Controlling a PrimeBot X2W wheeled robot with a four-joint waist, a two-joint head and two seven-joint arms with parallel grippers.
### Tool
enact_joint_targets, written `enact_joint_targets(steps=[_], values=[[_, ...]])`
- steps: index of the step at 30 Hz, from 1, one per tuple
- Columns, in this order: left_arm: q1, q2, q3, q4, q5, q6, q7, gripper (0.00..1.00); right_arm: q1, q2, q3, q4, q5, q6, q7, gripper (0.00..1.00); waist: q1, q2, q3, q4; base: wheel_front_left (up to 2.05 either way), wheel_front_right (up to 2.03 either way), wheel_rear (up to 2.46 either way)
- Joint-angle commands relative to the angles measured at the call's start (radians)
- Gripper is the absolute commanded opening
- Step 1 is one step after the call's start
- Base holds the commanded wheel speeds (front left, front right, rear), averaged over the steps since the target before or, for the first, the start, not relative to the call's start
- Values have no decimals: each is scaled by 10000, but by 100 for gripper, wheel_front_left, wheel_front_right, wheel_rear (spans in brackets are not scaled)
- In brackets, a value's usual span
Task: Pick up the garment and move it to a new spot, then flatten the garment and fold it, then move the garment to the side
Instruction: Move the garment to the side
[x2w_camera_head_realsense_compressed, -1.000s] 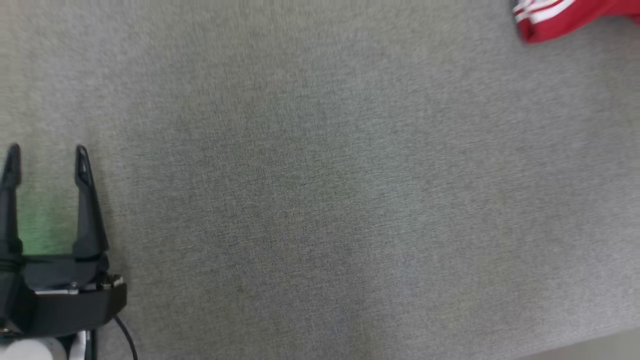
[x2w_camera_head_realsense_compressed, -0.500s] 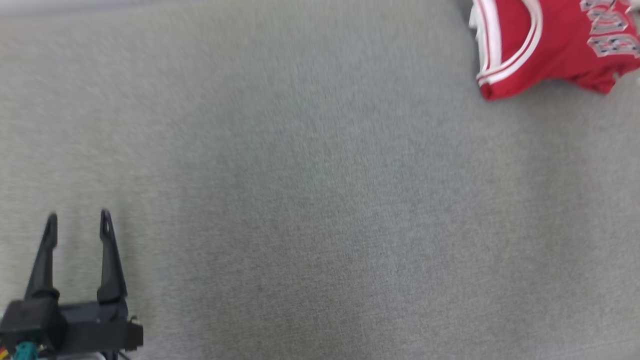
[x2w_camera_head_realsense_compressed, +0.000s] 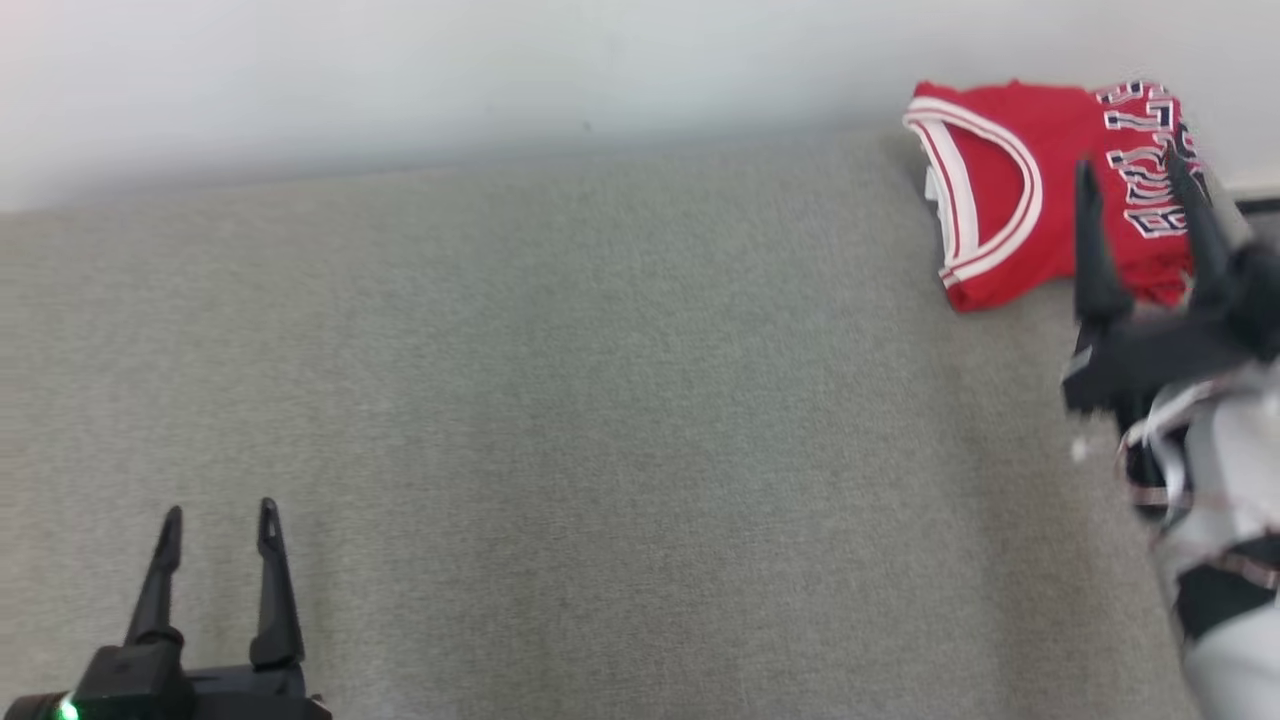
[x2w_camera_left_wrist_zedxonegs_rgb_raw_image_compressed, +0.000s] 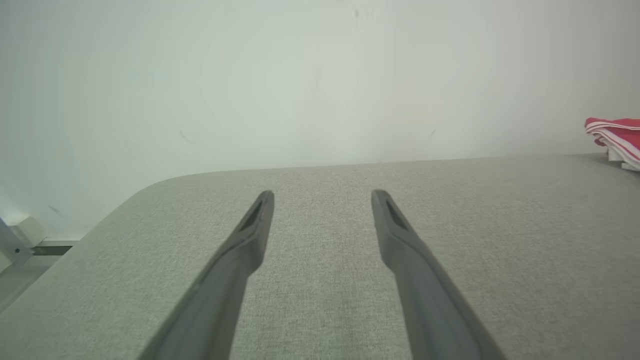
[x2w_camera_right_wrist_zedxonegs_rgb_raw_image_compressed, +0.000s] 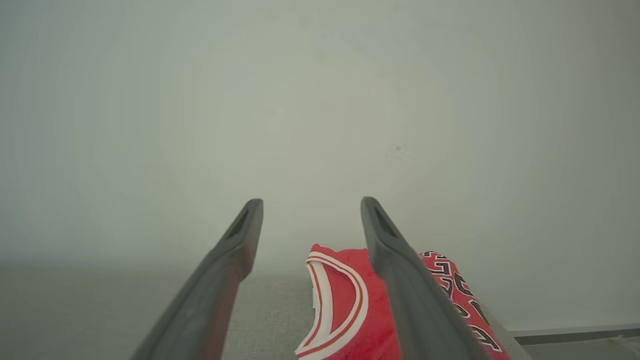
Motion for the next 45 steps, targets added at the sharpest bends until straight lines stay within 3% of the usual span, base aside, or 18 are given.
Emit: enact_joint_targets(steps=[1,13,25,33,45], values=[[108,-64,-63,103,56,-26,-44,100,717,221,-191,-296,-95,-26,-37,100,3,2,-508,457,0,0,0],[154,-203,-358,550,111,-165,-57,100,4016,1633,-1237,-2268,-536,-26,-36,100,3,2,-902,802,0,0,0],[352,-126,-401,721,137,-56,-36,100,5883,2713,-1131,-3602,-1134,-26,222,100,3,2,-1367,700,0,0,0],[526,-29,-415,730,142,151,303,100,6485,2929,-526,-3676,-1326,-26,281,100,3,2,-1655,688,0,0,0],[860,128,-516,596,287,469,732,100,6559,2871,-510,-3240,-1527,-26,135,100,3,2,-1907,765,0,0,0]])
